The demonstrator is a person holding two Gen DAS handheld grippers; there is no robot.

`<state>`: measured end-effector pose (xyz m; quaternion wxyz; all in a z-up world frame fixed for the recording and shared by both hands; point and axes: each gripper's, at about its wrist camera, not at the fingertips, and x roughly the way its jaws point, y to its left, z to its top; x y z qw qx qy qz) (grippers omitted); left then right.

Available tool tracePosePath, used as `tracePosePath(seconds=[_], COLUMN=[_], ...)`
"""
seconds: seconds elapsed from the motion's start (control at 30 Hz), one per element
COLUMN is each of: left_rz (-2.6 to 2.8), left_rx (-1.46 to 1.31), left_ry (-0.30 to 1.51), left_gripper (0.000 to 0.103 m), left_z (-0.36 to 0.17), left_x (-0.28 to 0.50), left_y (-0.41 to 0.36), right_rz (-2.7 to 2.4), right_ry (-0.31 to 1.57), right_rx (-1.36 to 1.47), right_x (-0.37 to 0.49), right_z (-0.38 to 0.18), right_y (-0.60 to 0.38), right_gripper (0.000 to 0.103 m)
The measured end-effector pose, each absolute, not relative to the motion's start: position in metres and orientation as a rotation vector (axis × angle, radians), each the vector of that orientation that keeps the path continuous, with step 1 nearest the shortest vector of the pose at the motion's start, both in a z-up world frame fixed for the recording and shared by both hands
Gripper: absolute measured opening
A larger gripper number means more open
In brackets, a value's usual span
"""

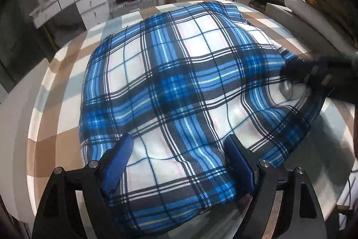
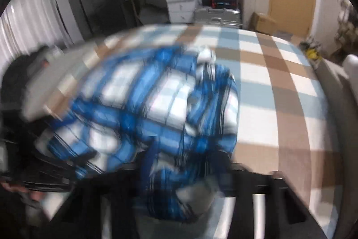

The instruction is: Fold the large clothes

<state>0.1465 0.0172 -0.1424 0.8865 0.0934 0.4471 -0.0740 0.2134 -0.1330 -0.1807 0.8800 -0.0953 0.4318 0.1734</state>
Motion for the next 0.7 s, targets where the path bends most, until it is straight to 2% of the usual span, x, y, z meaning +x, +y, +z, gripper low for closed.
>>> tracePosePath(seconds=[0.03,0.17,0.3,0.37,0.47,0.57,0.7], left_rz=[-0.157,-0.161,-0.184,-0.187,-0.198,-0.208,-0.213], left_rx=[0.173,0.156,0.131,0.138,0.124,0.11,0.108], left_ry=[0.927,0.913,0.916,0.917,0.913,0.908,0.907], left_gripper=[0.081,0.082,0.09,0.091,0.091,0.091,0.091], left_z=[-0.141,-0.141,-0.153,-0.164,-0.169,-0.169,-0.17], left_x=[0.144,0.14,0.151,0.159,0.167,0.166,0.167], left_y=[0.019,0.021,0.035,0.032,0.036,0.037,0.037], right_rz=[0.356,0.386,0.43,0.447,0.462,0.427,0.429], right_ry=[0.916,0.862,0.763,0.751,0.788,0.93,0.949], right_rx=[-0.211,-0.146,-0.127,-0.11,-0.049,-0.046,-0.039], right_x=[0.212,0.206,0.217,0.238,0.278,0.316,0.32], right_z=[-0.188,-0.159,-0.123,-0.116,-0.126,-0.163,-0.169], right_y=[-0.13,-0.131,-0.115,-0.1,-0.084,-0.068,-0.07], right_gripper=[0.009,0.01,0.013,0.013,0.013,0.013,0.01])
